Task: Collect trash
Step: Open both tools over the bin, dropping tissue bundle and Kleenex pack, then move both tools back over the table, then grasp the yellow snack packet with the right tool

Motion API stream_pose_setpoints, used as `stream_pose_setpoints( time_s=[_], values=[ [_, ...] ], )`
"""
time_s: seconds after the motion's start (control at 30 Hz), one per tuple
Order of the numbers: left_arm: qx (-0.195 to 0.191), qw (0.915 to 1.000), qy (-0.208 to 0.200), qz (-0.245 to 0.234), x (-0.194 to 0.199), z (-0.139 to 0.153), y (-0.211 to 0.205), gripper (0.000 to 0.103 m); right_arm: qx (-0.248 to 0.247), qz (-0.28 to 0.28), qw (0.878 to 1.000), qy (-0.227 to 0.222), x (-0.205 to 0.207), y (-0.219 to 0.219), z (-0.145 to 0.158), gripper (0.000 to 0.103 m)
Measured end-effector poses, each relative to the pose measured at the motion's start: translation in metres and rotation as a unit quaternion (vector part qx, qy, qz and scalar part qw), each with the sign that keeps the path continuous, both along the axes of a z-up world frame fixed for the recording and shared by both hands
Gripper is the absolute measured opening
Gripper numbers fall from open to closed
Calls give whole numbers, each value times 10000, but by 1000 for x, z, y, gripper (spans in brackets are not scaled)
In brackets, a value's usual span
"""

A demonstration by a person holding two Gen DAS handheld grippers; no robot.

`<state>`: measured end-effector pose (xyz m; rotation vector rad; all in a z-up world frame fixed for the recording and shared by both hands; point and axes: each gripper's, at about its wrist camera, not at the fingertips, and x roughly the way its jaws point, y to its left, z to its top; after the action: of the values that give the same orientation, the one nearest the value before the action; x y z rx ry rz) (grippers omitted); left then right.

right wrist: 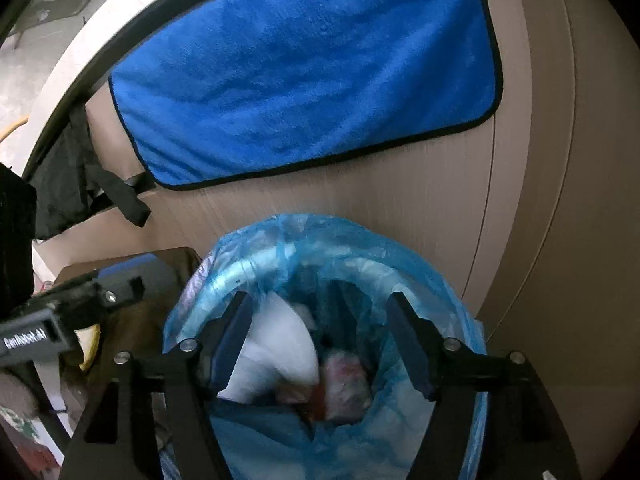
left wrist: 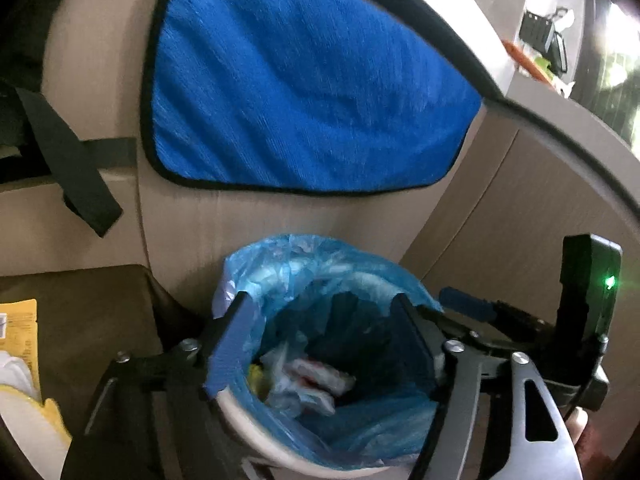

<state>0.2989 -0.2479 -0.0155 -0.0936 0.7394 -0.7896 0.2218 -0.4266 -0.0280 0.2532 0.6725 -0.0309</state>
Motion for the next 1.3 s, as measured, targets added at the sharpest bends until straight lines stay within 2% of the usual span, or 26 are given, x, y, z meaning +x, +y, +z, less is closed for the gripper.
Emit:
stream_pose_setpoints(
  time_s=[0.17,0.33,0.57,0.77,0.87,0.97,1.03,1.17,1.3],
  values=[
    [-90,9996,-186,181,-7,13,25,75,-105,14,9999,-69,-6,10,11,67],
    [-5,9970,-400,664,-14,23,66,78,-268,94,9994,-204,-15,25,27,67],
    [82,9892,-420,1401,-17,33,161,81,-410,537,9974,-268,-14,83,46,67],
    [-103,9767,-372,2110,-27,27,259,82,-323,1408,9894,-150,2,154,53,67],
    [-273,9714,-115,2358,-30,15,305,86,-303,1955,9802,38,16,195,48,67],
    [-380,9701,59,2395,-35,1,332,88,-282,2482,9678,321,33,236,33,66],
    [-316,9699,121,2410,-38,-7,344,88,-270,2678,9615,548,44,258,20,66],
    [-109,9674,77,2529,-48,-16,370,88,-360,2619,9614,765,64,274,3,64],
    [-241,9610,200,2746,-54,-24,403,88,-85,2563,9608,1059,80,276,-10,60]
  ],
)
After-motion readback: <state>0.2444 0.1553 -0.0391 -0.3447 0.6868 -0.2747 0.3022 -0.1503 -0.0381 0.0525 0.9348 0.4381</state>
